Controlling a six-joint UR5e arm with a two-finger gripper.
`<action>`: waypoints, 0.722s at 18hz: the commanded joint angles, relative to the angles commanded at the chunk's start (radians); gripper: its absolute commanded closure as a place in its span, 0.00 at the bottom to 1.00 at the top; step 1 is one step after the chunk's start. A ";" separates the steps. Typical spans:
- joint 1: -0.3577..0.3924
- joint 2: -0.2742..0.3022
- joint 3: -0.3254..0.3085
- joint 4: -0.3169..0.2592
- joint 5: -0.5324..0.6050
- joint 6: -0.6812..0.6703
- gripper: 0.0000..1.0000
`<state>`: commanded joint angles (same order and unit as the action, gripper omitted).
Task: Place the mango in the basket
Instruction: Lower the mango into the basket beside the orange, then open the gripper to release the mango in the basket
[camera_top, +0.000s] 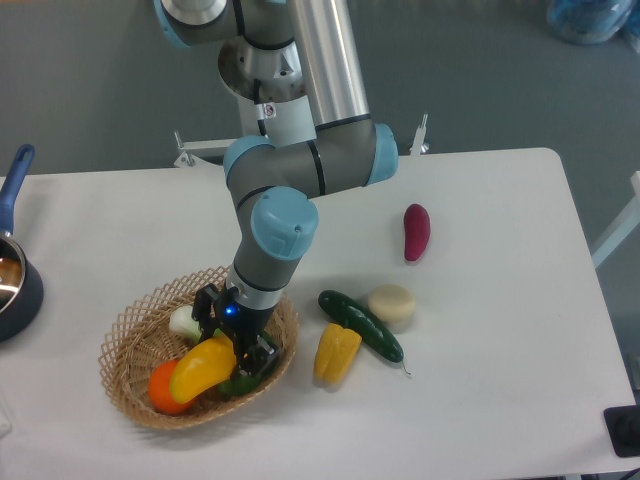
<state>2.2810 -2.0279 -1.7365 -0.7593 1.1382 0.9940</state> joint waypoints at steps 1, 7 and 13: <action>0.000 0.000 0.000 0.002 0.000 0.000 0.12; -0.002 0.006 -0.003 0.002 0.000 0.002 0.05; 0.002 0.087 0.012 0.000 0.002 -0.002 0.00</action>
<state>2.2825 -1.9406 -1.7243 -0.7593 1.1397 0.9925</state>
